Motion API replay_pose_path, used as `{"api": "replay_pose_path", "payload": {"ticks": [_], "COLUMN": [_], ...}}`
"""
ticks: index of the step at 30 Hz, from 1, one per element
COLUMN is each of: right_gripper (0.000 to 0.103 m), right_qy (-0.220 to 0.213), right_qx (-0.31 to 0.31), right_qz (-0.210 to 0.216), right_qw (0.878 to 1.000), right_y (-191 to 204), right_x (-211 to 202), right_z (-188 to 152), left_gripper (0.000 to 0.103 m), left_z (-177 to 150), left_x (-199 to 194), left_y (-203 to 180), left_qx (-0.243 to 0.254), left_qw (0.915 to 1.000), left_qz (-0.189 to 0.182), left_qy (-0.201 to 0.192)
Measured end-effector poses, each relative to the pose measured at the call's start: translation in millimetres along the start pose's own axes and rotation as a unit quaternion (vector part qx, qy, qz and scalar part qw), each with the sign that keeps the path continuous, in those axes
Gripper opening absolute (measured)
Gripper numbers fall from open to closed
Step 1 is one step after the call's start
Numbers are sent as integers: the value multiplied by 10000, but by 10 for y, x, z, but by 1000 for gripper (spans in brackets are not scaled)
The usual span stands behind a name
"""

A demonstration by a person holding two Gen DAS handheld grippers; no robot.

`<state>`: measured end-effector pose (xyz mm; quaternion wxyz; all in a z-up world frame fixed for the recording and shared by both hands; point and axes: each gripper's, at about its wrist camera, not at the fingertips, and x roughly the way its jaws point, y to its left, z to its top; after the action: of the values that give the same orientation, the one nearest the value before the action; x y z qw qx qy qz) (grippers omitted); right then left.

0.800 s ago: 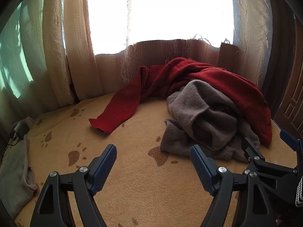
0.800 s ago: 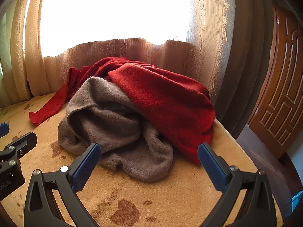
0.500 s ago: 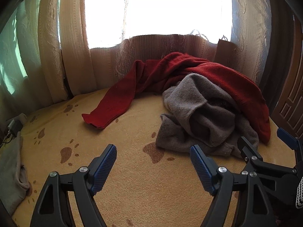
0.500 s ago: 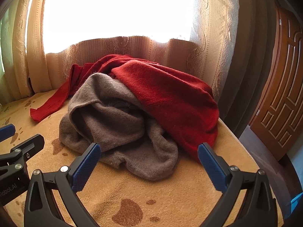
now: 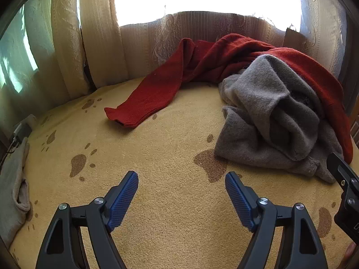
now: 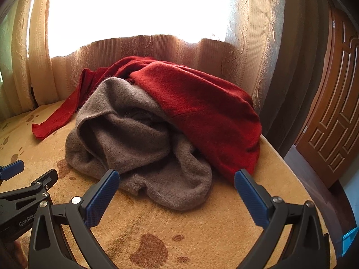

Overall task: Fold clothes
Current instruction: 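Move the right tool toward the red and grey sweater heap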

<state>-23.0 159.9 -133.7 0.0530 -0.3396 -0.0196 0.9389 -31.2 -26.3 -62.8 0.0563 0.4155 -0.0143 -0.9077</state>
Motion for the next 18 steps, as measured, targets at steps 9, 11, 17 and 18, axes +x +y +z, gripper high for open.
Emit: {"api": "replay_pose_path", "payload": {"ticks": [9,11,17,18], "right_gripper": [103,103,103,103], "right_qy": [253,397,757,860], "right_qx": [503,466,482,496], "right_qz": [314,307,173,182], "right_qw": [9979,9977,9958,9949], "right_y": [-237,-211,-200,-200], "right_x": [193,252,392,431], "right_z": [-33,-42,-55,-60], "left_gripper": [83,85,103,103], "left_z": [-29,-36,-68,-76], "left_x": [180,185,198,191], "left_y": [172,167,180,179], "left_qx": [-490,-491,-575,-578], "left_qw": [9982,9981,9971,9971], "left_qz": [-84,-89,-125,-134], "left_qy": [325,360,481,473]}}
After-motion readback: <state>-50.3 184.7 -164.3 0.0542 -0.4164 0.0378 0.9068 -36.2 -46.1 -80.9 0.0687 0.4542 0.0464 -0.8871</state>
